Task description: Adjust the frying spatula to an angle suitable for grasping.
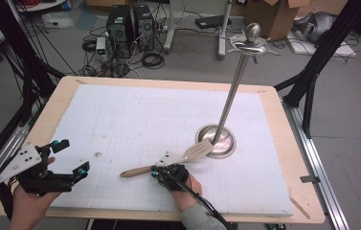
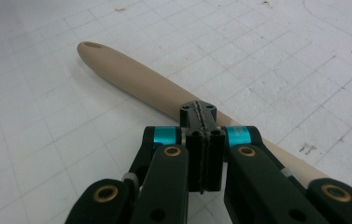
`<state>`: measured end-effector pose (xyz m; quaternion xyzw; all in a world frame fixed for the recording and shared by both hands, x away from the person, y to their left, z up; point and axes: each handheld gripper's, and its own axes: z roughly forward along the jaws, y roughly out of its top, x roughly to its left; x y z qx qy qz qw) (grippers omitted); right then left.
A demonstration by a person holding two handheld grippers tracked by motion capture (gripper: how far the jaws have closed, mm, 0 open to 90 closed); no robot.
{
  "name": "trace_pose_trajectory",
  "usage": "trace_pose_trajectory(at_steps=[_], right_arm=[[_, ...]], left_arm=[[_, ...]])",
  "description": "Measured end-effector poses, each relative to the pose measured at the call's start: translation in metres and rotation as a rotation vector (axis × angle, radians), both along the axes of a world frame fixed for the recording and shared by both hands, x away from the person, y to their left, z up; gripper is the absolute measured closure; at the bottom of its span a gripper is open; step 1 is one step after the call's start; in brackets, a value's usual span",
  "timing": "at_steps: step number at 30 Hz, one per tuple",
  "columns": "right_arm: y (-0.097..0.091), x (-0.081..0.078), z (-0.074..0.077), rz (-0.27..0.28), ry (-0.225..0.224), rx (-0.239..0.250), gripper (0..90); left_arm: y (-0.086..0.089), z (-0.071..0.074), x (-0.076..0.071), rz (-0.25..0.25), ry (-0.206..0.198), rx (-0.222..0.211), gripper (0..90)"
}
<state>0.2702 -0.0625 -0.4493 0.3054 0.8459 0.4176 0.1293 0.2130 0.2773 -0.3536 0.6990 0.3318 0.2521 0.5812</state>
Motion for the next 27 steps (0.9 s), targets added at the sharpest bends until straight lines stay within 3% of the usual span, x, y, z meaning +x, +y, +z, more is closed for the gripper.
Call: trace_pose_trajectory(at_steps=[2, 4, 7, 10, 12, 19, 27], right_arm=[[-0.001, 0.001, 0.001, 0.003, 0.004, -0.002, 90.0], [-0.008, 0.004, 0.006, -0.038, -0.029, 0.001, 90.0], [-0.027, 0.014, 0.014, -0.108, -0.020, 0.032, 90.0], [-0.046, 0.029, 0.018, -0.180, 0.002, 0.033, 90.0], [-0.049, 0.032, 0.019, -0.189, 0.002, 0.028, 90.0], [-0.053, 0.044, 0.013, -0.235, 0.032, -0.037, 90.0], [-0.047, 0.045, 0.006, -0.231, 0.023, -0.131, 90.0]], left_arm=[[0.000, 0.000, 0.000, -0.002, -0.001, -0.002, 1.7], [0.001, 0.000, 0.000, 0.001, -0.001, -0.006, 1.7], [0.001, -0.001, 0.001, 0.000, 0.004, -0.003, 1.8], [0.000, -0.002, 0.001, 0.000, 0.006, -0.001, 1.7], [-0.001, -0.002, 0.001, -0.001, 0.005, -0.001, 1.7], [-0.002, -0.004, 0.002, -0.004, 0.011, 0.003, 1.7], [-0.002, -0.004, 0.002, -0.002, 0.010, -0.002, 1.7]])
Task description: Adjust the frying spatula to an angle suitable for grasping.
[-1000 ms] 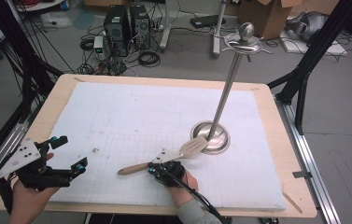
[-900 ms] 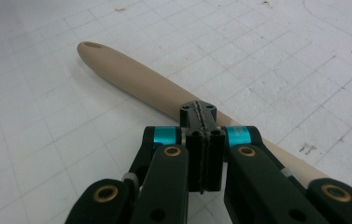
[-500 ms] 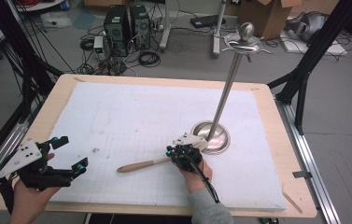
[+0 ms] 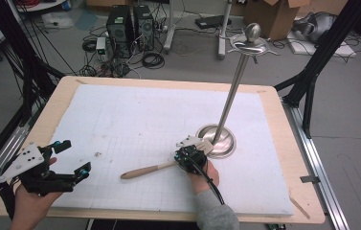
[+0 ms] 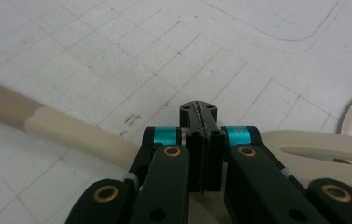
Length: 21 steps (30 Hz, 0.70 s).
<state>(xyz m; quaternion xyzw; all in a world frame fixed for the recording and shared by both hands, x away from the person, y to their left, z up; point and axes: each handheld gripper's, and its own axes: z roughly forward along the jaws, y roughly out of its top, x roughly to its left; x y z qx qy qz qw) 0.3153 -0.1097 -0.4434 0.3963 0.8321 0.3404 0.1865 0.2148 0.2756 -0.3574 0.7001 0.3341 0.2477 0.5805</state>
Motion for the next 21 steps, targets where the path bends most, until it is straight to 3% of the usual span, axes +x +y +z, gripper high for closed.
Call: trace_pose_trajectory(at_steps=[8, 21], right_arm=[[0.000, -0.008, 0.001, 0.022, -0.014, -0.029, 90.0], [-0.010, -0.018, -0.003, 0.013, -0.021, 0.013, 90.0]], left_arm=[[-0.002, -0.002, 0.001, -0.003, 0.009, 0.008, 1.7], [-0.003, -0.003, 0.002, -0.004, 0.011, 0.016, 1.8]])
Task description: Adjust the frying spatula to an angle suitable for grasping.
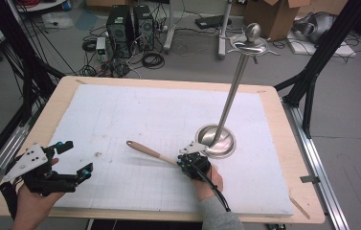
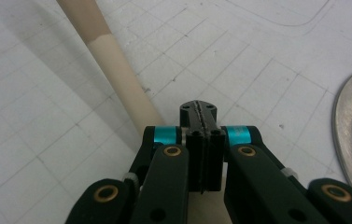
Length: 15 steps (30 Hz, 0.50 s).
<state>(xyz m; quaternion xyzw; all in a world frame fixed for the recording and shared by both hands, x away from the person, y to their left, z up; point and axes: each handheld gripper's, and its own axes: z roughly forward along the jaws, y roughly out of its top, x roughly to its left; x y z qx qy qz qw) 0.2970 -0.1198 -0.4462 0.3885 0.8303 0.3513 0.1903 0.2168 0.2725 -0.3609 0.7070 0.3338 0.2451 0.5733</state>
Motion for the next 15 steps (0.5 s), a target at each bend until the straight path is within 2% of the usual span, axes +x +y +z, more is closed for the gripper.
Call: trace_pose_trajectory(at_steps=[6, 10, 15], right_arm=[[0.000, -0.003, 0.001, -0.006, 0.019, 0.003, 90.0], [0.001, -0.008, 0.002, 0.003, 0.015, -0.021, 90.0], [-0.001, -0.014, 0.002, 0.015, 0.018, -0.017, 90.0]], left_arm=[[0.000, 0.000, 0.000, 0.000, 0.001, 0.000, 1.7], [-0.001, 0.000, 0.000, -0.002, 0.002, -0.001, 1.8], [0.000, 0.000, 0.000, 0.000, 0.001, 0.000, 1.8]])
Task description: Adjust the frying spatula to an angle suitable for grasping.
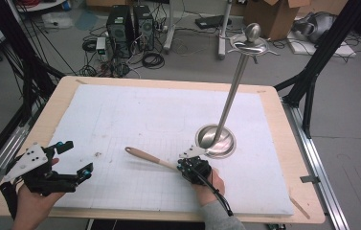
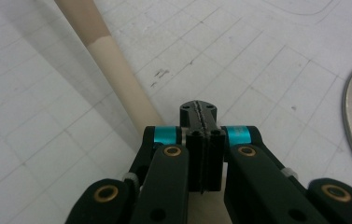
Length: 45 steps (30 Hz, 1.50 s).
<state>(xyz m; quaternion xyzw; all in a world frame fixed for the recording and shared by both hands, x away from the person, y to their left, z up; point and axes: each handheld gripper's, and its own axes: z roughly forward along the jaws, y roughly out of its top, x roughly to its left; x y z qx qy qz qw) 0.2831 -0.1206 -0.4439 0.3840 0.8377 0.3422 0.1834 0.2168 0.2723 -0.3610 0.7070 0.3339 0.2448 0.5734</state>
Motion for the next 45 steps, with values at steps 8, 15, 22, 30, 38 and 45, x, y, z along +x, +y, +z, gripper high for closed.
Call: trace_pose_trajectory(at_steps=[8, 15, 22, 30, 38, 45], right_arm=[[-0.005, -0.017, 0.000, 0.029, 0.002, 0.010, 90.0], [-0.008, -0.026, 0.001, 0.051, 0.013, 0.009, 90.0], [-0.006, -0.021, 0.009, 0.059, 0.013, 0.038, 90.0], [0.014, -0.024, 0.016, 0.106, 0.001, 0.087, 90.0], [0.035, -0.030, 0.011, 0.182, 0.004, 0.119, 90.0], [0.050, -0.032, 0.006, 0.257, -0.017, 0.130, 90.0]], left_arm=[[-0.001, 0.000, 0.000, -0.001, 0.001, 0.000, 1.7], [-0.002, 0.000, 0.000, -0.002, -0.001, 0.003, 1.7], [0.000, 0.000, 0.000, 0.002, -0.001, 0.001, 1.7], [0.002, 0.001, -0.001, 0.004, -0.005, -0.003, 1.7], [0.003, 0.001, -0.001, 0.006, -0.005, -0.004, 1.7], [0.003, 0.001, -0.001, 0.007, -0.005, -0.007, 1.7]])
